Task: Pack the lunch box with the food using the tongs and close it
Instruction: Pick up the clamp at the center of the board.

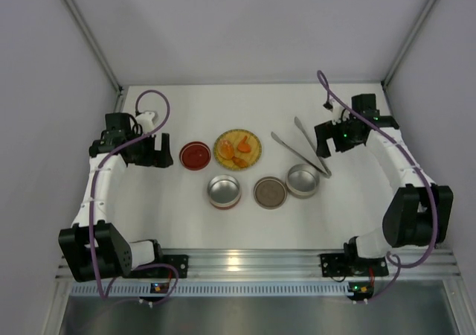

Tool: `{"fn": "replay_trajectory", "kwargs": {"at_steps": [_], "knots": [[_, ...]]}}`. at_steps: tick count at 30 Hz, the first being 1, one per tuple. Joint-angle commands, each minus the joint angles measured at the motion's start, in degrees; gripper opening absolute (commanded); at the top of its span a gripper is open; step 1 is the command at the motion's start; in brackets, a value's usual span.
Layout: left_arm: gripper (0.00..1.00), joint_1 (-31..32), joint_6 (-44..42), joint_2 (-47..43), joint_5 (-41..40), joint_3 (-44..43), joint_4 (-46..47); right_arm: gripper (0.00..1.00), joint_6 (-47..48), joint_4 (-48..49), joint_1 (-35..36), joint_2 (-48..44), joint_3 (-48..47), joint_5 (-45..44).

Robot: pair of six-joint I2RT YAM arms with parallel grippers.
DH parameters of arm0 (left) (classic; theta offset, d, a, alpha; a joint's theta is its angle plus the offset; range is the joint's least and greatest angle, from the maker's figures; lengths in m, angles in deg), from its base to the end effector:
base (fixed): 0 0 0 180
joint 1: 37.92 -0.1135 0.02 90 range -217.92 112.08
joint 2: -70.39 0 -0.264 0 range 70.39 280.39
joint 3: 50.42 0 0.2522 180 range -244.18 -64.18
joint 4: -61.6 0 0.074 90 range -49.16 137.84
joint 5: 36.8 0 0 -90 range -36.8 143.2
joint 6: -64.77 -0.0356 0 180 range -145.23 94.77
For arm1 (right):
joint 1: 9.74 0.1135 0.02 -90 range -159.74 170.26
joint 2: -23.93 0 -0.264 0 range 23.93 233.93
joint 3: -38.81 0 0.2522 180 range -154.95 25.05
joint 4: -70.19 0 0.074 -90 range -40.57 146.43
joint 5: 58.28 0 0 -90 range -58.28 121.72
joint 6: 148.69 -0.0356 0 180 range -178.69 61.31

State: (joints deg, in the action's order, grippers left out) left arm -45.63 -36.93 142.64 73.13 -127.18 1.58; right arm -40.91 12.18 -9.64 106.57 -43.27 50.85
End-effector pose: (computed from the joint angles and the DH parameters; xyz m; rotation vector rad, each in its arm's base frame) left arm 0.2511 0.0218 0.2962 0.2213 2.4714 -0.2994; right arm 0.2945 0.0122 0.2810 -0.5125 2.4848 0.3124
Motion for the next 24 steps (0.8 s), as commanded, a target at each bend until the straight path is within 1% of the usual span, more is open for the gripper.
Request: {"fn": "replay_trajectory", "kwargs": {"at_steps": [1,11,19,24], "knots": [[0.98,0.06,-0.95,-0.53,1.61,-1.95,-0.06,0.99,-1.08,0.22,4.99,3.83,-5.24,-4.54],[0.98,0.06,-1.83,0.44,1.26,-1.51,-0.06,0.99,-2.40,-1.54,11.32,17.37,-13.33,-10.96],[0.98,0.06,-2.62,0.53,0.91,-1.07,-0.32,0.99,-3.98,-2.07,13.17,23.54,-17.55,-14.65],[0.98,0.06,-3.24,0.26,0.29,-0.54,-0.15,0.99,-4.33,-1.81,13.96,26.17,-18.96,-14.83]]}}
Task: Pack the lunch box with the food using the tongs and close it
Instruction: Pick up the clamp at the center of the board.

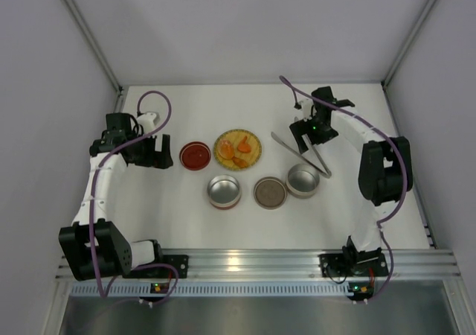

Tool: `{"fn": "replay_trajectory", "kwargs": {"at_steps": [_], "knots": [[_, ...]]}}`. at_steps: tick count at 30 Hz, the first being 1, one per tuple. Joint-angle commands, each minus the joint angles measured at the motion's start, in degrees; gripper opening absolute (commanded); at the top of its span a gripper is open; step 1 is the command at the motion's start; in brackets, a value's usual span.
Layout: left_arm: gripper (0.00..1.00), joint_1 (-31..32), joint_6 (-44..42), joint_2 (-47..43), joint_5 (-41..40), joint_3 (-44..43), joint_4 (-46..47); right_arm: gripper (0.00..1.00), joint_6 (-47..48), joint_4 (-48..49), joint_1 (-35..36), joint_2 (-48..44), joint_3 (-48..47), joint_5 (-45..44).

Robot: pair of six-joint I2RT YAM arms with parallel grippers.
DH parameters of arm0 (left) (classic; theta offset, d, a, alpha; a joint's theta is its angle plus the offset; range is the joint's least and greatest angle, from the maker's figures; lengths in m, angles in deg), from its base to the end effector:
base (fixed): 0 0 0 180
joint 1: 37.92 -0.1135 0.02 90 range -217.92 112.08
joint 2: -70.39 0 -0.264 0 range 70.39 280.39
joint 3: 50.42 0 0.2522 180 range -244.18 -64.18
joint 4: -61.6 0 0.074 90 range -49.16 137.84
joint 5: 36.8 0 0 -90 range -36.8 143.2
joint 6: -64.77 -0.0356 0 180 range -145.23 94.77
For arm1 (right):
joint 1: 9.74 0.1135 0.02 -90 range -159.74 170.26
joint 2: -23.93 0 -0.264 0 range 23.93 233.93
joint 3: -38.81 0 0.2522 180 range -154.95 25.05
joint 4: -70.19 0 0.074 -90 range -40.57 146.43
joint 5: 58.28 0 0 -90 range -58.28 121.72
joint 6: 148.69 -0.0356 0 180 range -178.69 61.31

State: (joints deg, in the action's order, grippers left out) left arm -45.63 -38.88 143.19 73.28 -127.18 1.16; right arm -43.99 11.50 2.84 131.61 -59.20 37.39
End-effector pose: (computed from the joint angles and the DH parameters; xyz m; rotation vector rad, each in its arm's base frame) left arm 0.2522 0.0218 0.2935 0.2616 2.4802 -0.2943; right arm 0.3790 0.0882 0.2210 -0.6761 2.6756 0.1269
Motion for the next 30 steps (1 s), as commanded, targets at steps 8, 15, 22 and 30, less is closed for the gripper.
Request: {"fn": "replay_trajectory", "kwargs": {"at_steps": [8,15,22,30], "knots": [[0.98,0.06,-2.17,-0.11,-0.48,1.22,0.45,0.99,-0.46,-1.21,3.15,3.59,-3.82,-0.40],[0.98,0.06,-2.26,-0.20,-0.48,0.95,0.71,0.99,1.38,-0.08,3.07,5.26,-2.15,-3.30],[0.98,0.06,-2.70,0.07,-0.12,1.30,0.97,0.99,3.32,3.00,3.15,4.82,2.68,-3.12],[0.98,0.06,-2.70,0.24,-0.12,1.13,1.06,0.99,4.81,7.83,0.34,3.59,8.75,3.46]]}}
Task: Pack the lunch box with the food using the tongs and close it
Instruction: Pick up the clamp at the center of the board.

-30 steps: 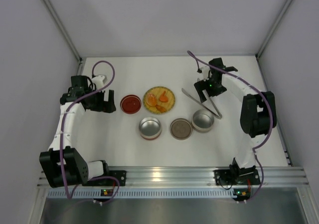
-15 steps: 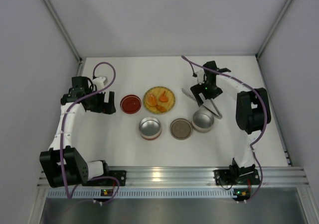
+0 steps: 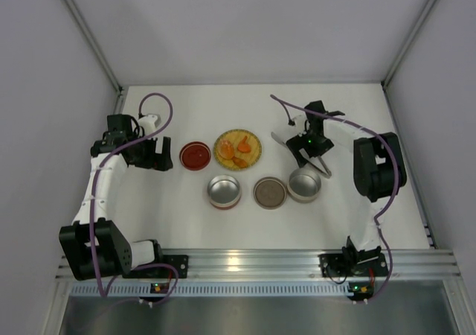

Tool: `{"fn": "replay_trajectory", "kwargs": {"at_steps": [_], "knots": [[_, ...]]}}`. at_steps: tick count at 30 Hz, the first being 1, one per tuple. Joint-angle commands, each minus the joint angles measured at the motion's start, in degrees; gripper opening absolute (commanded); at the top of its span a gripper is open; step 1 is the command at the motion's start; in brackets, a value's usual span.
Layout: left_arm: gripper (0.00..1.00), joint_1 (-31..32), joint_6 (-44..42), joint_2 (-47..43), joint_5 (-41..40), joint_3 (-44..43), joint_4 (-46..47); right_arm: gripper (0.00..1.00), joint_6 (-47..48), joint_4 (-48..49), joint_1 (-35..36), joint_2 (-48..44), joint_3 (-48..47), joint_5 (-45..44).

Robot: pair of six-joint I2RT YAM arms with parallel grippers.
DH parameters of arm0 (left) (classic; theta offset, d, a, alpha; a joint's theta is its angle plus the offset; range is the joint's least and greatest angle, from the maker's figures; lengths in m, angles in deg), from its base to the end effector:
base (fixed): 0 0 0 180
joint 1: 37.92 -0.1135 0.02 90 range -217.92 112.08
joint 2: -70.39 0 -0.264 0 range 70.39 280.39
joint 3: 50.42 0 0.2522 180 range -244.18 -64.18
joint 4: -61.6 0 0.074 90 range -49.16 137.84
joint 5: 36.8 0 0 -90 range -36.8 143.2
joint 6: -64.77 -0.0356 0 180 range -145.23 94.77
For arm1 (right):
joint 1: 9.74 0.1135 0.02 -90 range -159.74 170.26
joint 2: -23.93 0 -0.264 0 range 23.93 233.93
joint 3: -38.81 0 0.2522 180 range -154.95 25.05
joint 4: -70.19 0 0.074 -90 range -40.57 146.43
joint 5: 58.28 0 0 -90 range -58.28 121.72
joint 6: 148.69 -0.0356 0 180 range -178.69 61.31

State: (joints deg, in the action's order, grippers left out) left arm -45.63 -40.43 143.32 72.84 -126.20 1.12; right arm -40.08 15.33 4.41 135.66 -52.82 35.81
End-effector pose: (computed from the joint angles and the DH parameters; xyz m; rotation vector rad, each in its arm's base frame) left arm 0.2513 0.0219 0.2876 0.2897 2.4962 -0.2811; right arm 0.3708 0.0961 0.1663 -0.8239 2.7548 0.0878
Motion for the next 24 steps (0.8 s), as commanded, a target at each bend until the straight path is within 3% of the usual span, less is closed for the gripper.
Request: {"fn": "replay_trajectory", "kwargs": {"at_steps": [1,10,16,17,24], "knots": [[0.98,0.06,-1.23,0.11,0.23,0.23,1.10,0.99,1.16,4.62,-1.41,-0.54,2.80,5.39],[0.98,0.06,-1.67,0.11,-0.13,0.58,1.10,0.95,3.45,4.28,-1.67,1.83,1.67,6.18],[0.98,0.06,-1.58,0.55,-0.04,0.50,1.28,0.68,3.18,2.78,-1.67,3.24,-0.80,6.45],[0.98,0.06,-1.59,0.55,-0.30,0.50,1.37,0.60,3.19,2.78,-1.58,2.98,-0.80,6.27],[0.98,0.06,-1.41,0.81,0.05,-0.12,1.45,0.44,4.41,-0.11,-2.02,-2.03,-1.50,6.18]]}}
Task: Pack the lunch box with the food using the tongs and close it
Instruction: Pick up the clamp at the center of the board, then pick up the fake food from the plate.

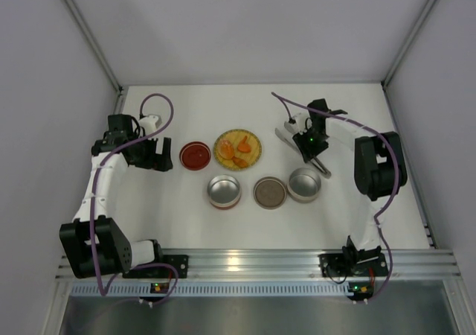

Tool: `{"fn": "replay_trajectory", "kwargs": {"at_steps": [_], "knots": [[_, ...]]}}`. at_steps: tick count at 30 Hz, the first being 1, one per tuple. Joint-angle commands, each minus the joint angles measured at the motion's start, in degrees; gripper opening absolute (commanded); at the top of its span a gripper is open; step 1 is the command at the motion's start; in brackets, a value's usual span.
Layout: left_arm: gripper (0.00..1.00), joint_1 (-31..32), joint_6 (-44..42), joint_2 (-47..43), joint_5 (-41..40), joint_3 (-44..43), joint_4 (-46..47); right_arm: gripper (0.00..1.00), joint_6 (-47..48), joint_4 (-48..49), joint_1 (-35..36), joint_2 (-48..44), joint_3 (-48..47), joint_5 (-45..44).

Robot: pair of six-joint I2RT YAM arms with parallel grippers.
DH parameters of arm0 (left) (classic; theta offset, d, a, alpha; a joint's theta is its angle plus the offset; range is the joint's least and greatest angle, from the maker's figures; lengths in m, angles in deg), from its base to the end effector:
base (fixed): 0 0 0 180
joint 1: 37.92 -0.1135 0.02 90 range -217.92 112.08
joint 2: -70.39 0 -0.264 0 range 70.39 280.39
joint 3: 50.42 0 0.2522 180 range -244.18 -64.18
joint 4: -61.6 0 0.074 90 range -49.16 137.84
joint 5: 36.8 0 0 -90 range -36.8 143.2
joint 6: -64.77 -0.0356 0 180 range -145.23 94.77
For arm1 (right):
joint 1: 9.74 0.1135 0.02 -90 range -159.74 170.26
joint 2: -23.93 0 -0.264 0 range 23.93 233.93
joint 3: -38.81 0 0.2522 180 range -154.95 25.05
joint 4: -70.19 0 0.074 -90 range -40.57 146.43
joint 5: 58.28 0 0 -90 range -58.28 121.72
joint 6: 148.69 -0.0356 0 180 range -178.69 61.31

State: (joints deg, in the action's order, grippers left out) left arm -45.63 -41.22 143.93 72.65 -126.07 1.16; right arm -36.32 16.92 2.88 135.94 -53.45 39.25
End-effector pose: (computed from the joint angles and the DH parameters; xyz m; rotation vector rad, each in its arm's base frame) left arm 0.2530 0.0223 0.2844 0.3043 2.5059 -0.2761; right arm 0.3778 0.0894 0.1685 -0.8778 2.6924 0.1497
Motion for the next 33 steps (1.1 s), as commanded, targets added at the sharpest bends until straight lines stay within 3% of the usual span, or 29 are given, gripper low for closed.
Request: {"fn": "replay_trajectory", "kwargs": {"at_steps": [1,7,17,33], "knots": [[0.98,0.06,-0.54,0.29,0.33,-0.25,1.32,0.43,1.09,-2.32,-0.75,-3.01,-1.74,2.84],[0.98,0.06,-0.27,0.29,0.77,-0.43,1.59,0.34,2.06,-8.83,-1.46,-8.72,-6.48,5.03],[0.98,0.06,-0.01,0.46,1.12,-0.51,1.94,0.29,1.54,-14.19,-1.72,-12.25,-11.50,10.04],[0.98,0.06,1.31,0.47,2.70,-0.95,1.94,0.37,0.57,-22.19,-0.41,-20.68,-18.53,19.10]]}}
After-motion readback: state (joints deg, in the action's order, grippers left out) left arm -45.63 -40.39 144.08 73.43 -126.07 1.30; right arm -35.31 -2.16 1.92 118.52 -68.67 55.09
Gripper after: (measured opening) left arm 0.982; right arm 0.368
